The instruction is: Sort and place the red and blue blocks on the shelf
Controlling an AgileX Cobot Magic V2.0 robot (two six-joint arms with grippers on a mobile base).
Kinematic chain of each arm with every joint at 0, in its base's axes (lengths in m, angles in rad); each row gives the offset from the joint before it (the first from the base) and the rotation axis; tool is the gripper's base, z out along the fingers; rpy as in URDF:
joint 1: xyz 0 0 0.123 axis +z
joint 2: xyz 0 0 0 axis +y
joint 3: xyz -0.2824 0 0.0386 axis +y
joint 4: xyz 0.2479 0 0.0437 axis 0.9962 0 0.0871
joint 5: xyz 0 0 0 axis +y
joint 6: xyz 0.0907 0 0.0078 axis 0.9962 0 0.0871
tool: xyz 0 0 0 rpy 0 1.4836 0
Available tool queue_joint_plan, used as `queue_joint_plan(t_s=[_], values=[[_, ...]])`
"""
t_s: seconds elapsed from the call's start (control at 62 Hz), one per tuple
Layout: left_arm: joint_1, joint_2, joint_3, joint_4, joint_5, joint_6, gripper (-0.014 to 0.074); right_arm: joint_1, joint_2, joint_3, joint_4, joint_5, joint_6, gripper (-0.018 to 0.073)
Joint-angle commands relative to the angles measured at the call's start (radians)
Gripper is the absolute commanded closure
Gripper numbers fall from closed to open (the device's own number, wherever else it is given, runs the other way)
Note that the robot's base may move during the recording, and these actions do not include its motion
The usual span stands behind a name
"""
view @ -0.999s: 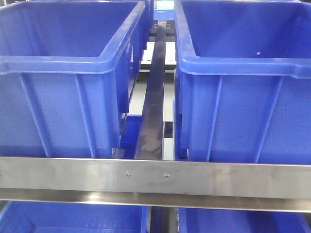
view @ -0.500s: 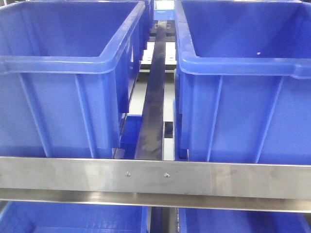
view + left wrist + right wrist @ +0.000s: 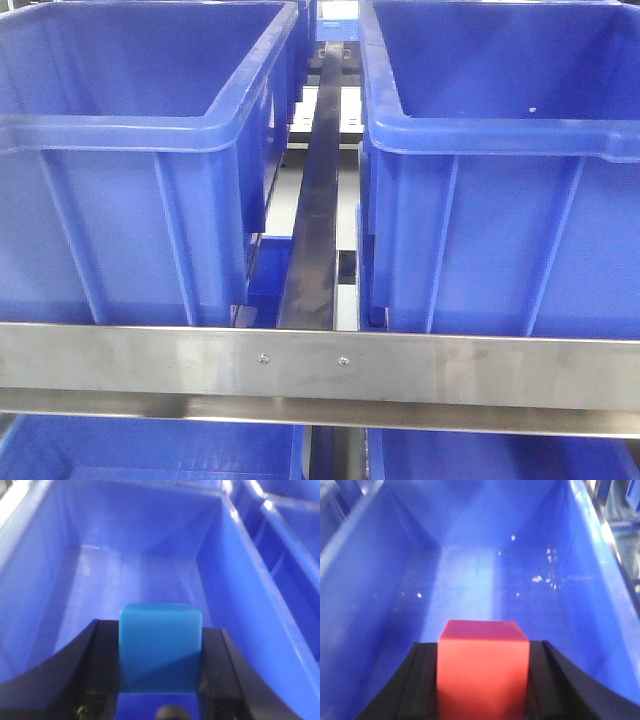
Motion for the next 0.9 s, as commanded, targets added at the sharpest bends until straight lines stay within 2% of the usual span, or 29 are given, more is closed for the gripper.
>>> queue_joint_plan(t_s=[0.0, 0.21, 0.274, 0.338, 0.451, 0.532, 0.79, 0.886], values=[[0.000, 0.021, -0.051, 0.008, -0.124, -0.002, 0.0472, -0.005, 0.003, -0.042, -0.015, -0.098, -0.007, 0.0493], [0.000, 0.079, -0.051, 0.008, -0.148, -0.002, 0.0463, -0.005, 0.006, -0.042, -0.015, -0.098, -0.007, 0.0490], [0.000, 0.091, -0.051, 0.008, -0.148, -0.002, 0.0423, -0.005, 0.006, -0.042, -0.018, -0.098, -0.007, 0.0470], [0.000, 0.096, -0.051, 0.008, -0.148, -0.002, 0.0335, -0.005, 0.006, -0.042, -0.019, -0.100, -0.007, 0.0382], [0.000, 0.098, -0.051, 0.008, -0.146, -0.002, 0.0173, -0.005, 0.006, -0.042, -0.022, -0.108, -0.007, 0.0146], [0.000, 0.098, -0.051, 0.008, -0.139, -0.002, 0.0121, -0.005, 0.007, -0.042, -0.025, -0.110, -0.007, 0.0042], [0.000, 0.098, -0.051, 0.008, -0.139, -0.002, 0.0123, -0.005, 0.008, -0.042, -0.037, -0.110, -0.007, 0.0041], [0.000, 0.098, -0.051, 0.008, -0.139, -0.002, 0.0159, -0.005, 0.008, -0.042, -0.037, -0.110, -0.007, 0.0046]])
